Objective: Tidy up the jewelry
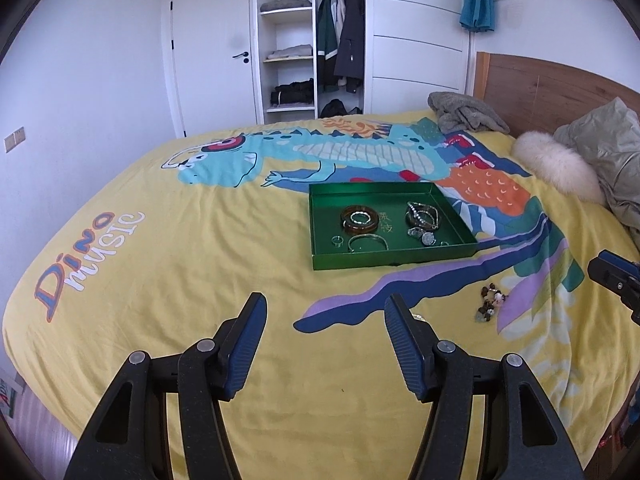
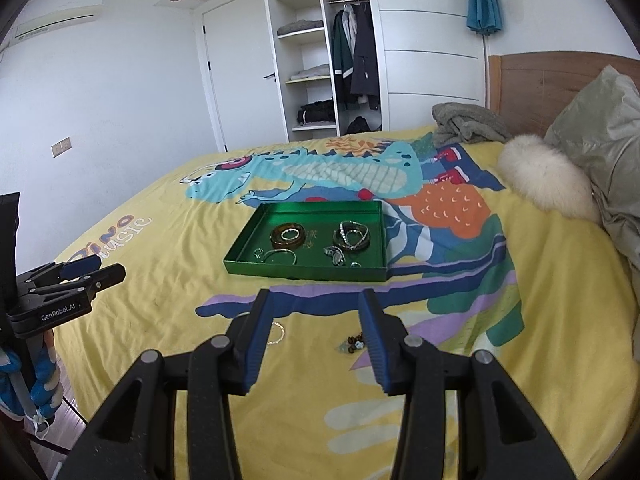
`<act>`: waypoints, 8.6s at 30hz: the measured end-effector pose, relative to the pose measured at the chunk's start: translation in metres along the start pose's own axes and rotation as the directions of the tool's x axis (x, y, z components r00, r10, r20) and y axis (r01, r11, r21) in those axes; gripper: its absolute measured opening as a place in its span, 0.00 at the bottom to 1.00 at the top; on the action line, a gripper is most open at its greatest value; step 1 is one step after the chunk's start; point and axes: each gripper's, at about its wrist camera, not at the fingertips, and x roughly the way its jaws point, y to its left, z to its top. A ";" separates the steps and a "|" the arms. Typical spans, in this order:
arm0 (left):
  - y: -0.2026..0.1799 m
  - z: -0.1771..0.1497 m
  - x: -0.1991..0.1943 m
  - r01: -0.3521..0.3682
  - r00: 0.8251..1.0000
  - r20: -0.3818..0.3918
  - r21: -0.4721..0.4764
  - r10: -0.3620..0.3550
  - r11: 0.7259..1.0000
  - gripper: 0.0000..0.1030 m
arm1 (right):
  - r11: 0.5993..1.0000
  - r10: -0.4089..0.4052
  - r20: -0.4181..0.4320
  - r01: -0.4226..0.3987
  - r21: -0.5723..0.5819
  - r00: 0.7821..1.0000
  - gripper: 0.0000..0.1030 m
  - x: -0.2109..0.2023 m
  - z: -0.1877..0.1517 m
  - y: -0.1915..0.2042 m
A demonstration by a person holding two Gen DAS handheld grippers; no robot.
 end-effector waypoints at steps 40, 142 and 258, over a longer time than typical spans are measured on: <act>-0.083 -0.058 0.165 0.254 0.943 -0.252 0.117 -0.219 0.960 0.59 | 0.984 0.077 -0.242 -0.036 0.172 0.967 0.50 0.167 -0.077 -0.075; -0.059 0.086 0.007 0.137 0.976 0.155 0.114 -0.154 0.984 0.37 | 0.995 0.100 0.092 -0.102 0.014 0.991 0.09 0.019 0.058 -0.016; -0.026 -0.066 -0.142 -0.076 0.965 0.252 -0.010 0.076 0.997 0.98 | 0.996 -0.077 0.150 0.083 -0.035 0.986 0.53 -0.107 -0.072 0.039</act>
